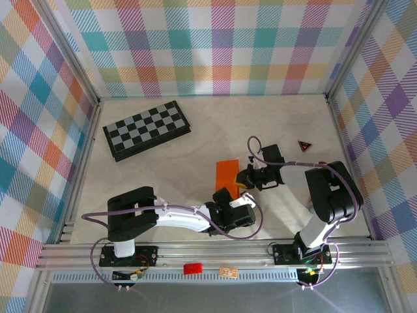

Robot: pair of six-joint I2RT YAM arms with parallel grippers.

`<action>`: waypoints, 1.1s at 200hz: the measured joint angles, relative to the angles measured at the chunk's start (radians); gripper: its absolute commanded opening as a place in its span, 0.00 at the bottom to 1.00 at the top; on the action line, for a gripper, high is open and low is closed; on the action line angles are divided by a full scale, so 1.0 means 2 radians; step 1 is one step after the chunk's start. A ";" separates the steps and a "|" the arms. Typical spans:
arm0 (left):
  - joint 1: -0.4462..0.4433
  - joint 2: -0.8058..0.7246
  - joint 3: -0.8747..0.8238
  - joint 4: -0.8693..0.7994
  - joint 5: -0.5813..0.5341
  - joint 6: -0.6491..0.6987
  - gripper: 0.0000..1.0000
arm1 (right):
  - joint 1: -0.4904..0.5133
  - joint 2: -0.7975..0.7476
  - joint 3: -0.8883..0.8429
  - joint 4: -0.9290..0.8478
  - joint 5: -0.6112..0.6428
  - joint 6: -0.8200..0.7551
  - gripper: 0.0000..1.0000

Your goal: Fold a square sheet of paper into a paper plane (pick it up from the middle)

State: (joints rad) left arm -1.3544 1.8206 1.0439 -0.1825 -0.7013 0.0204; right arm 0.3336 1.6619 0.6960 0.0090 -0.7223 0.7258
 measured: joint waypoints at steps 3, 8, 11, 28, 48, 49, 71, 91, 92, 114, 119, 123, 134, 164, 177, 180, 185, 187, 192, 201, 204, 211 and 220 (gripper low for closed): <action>0.000 0.000 0.000 0.000 -0.003 0.000 0.85 | 0.000 0.000 0.000 0.000 0.000 0.000 0.09; 0.000 0.000 0.001 0.000 -0.008 0.002 0.83 | 0.000 0.000 0.000 0.000 -0.001 0.000 0.09; 0.000 0.000 0.002 0.000 -0.010 0.002 0.82 | 0.000 0.000 0.000 0.001 -0.001 0.000 0.09; 0.000 0.003 0.007 -0.001 -0.022 0.008 0.71 | 0.000 0.000 0.000 0.001 -0.001 0.000 0.09; 0.000 0.011 0.017 -0.002 -0.032 0.012 0.61 | 0.000 0.000 0.000 0.001 -0.001 0.000 0.09; 0.000 0.011 0.018 -0.003 -0.032 0.010 0.61 | 0.000 0.000 0.000 0.001 -0.001 0.000 0.09; 0.000 0.017 0.020 -0.005 -0.039 0.011 0.59 | 0.000 0.000 0.000 0.001 -0.001 0.000 0.09; 0.000 0.017 0.020 -0.009 -0.039 0.011 0.58 | -0.002 0.000 0.000 0.001 -0.001 0.000 0.10; 0.000 0.017 0.020 -0.009 -0.039 0.011 0.58 | -0.002 0.000 0.000 0.001 -0.001 0.000 0.10; 0.000 0.017 0.020 -0.014 -0.043 0.009 0.57 | -0.003 0.000 0.000 0.001 -0.001 0.000 0.10; 0.000 0.017 0.020 -0.014 -0.044 0.008 0.56 | -0.003 0.000 0.000 0.001 -0.001 0.000 0.10; 0.000 0.017 0.020 -0.014 -0.045 0.008 0.56 | -0.003 0.000 0.000 0.001 -0.001 0.000 0.10; 0.000 0.017 0.020 -0.014 -0.047 0.005 0.54 | -0.003 0.000 0.000 0.001 -0.001 0.000 0.10; 0.000 0.017 0.020 -0.014 -0.049 -0.002 0.43 | -0.003 0.000 0.000 0.001 -0.001 0.000 0.11; 0.000 0.017 0.020 -0.013 -0.049 -0.002 0.39 | -0.003 0.000 0.000 0.001 -0.001 0.000 0.13; 0.000 0.017 0.020 -0.013 -0.049 -0.003 0.37 | -0.003 0.000 0.000 0.001 -0.001 0.000 0.13; 0.000 0.017 0.020 -0.013 -0.048 -0.003 0.35 | -0.003 0.000 0.000 0.001 -0.001 0.000 0.14; 0.000 0.017 0.020 -0.013 -0.049 -0.003 0.34 | -0.003 0.000 0.000 0.001 -0.001 0.000 0.14; 0.000 0.017 0.020 -0.013 -0.049 -0.003 0.31 | -0.003 0.000 0.000 0.001 -0.001 0.000 0.16; 0.000 0.017 0.020 -0.013 -0.049 -0.002 0.26 | -0.003 0.000 0.000 0.001 -0.001 0.001 0.18; 0.000 0.017 0.020 -0.013 -0.049 -0.005 0.24 | -0.003 0.000 0.000 0.001 -0.001 0.001 0.19; 0.000 0.017 0.020 -0.012 -0.049 -0.005 0.20 | -0.003 0.000 0.000 0.001 -0.001 0.002 0.23; 0.000 0.017 0.019 -0.012 -0.048 -0.006 0.14 | -0.003 0.000 0.000 0.001 -0.001 0.005 0.28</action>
State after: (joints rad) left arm -1.3544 1.8549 1.0828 -0.2073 -0.7982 0.0090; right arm 0.3267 1.6619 0.6960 0.0101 -0.7235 0.7349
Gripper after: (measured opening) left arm 0.200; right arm 0.226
